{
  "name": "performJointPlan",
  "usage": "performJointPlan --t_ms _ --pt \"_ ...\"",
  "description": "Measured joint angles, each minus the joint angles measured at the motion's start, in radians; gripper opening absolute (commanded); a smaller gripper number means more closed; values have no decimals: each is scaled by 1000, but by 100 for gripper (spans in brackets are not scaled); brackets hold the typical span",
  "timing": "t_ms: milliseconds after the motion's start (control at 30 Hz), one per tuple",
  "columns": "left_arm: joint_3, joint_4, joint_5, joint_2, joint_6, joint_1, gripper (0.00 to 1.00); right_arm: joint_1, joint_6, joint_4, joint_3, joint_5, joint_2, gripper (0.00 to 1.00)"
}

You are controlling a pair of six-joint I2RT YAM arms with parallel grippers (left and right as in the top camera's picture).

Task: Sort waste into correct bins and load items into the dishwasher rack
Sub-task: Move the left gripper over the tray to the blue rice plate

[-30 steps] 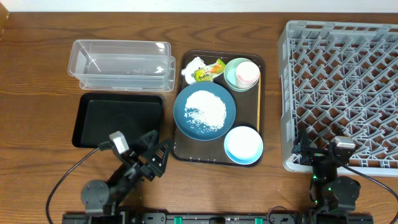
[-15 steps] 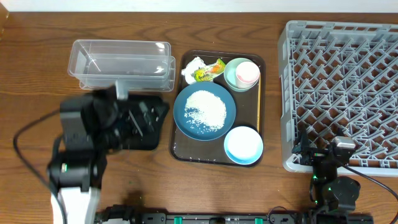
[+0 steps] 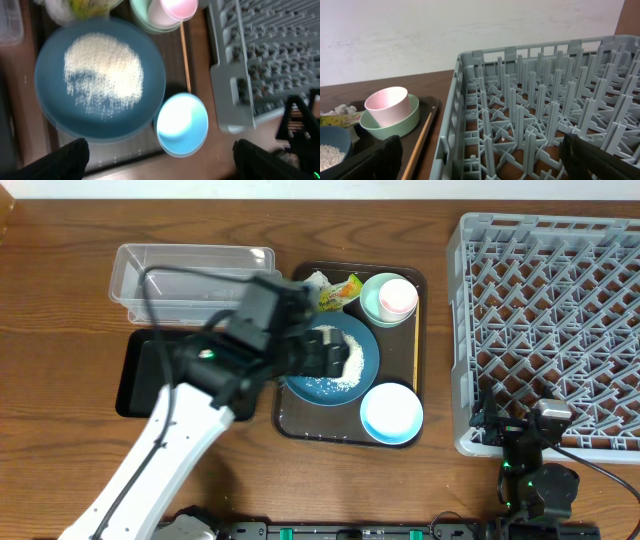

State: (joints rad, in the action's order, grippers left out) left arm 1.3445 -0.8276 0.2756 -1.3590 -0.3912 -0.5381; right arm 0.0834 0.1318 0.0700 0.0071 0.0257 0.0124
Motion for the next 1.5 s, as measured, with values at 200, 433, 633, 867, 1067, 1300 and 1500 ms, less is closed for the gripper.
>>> performJointPlan --t_ms 200,433,633,867,1067,1300,1500 --pt "3 130 -84 -80 2 -55 94 0 0 0 0 0 0 99" --pt "3 216 -158 -192 26 -103 94 0 0 0 0 0 0 99" --pt "3 255 -322 -317 30 -183 92 0 0 0 0 0 0 99" --pt "3 295 -462 -413 26 -250 92 0 0 0 0 0 0 99" --pt "3 309 -492 -511 -17 -256 89 0 0 0 0 0 0 99" --pt "3 360 -496 -546 -58 -291 85 0 0 0 0 0 0 99" --pt "3 365 -497 -584 -113 -315 81 0 0 0 0 0 0 99"
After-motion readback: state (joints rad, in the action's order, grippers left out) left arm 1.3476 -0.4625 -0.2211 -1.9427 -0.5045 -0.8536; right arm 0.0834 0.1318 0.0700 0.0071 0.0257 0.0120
